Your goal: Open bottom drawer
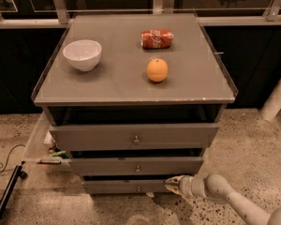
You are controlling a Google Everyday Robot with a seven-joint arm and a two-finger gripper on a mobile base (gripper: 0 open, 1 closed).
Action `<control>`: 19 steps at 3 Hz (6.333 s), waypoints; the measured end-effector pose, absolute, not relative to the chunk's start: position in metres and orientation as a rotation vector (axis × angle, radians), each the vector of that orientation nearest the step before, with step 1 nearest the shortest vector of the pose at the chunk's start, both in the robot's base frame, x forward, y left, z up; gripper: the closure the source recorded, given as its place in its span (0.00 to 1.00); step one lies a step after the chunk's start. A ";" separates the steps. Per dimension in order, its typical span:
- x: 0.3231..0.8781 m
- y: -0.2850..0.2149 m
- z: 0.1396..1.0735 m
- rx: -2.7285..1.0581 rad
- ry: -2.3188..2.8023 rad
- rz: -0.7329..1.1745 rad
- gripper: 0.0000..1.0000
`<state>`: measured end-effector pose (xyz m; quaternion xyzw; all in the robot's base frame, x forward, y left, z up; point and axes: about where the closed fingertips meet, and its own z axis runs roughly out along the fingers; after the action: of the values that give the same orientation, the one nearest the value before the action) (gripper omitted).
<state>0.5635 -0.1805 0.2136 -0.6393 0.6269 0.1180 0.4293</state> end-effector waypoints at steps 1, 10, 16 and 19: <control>0.537 -0.195 0.222 -1.562 1.558 0.308 0.89; 0.548 -0.191 0.153 -1.610 1.672 0.375 0.00; 0.544 -0.193 0.181 -1.607 1.656 0.379 1.00; 0.526 -0.199 0.182 -1.586 1.668 0.396 0.58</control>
Offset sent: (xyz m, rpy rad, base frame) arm -0.0238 -0.0123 0.0082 0.0284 -0.0039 -0.0090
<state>0.5257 -0.1986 0.1821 -0.6247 0.6570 0.1559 0.3921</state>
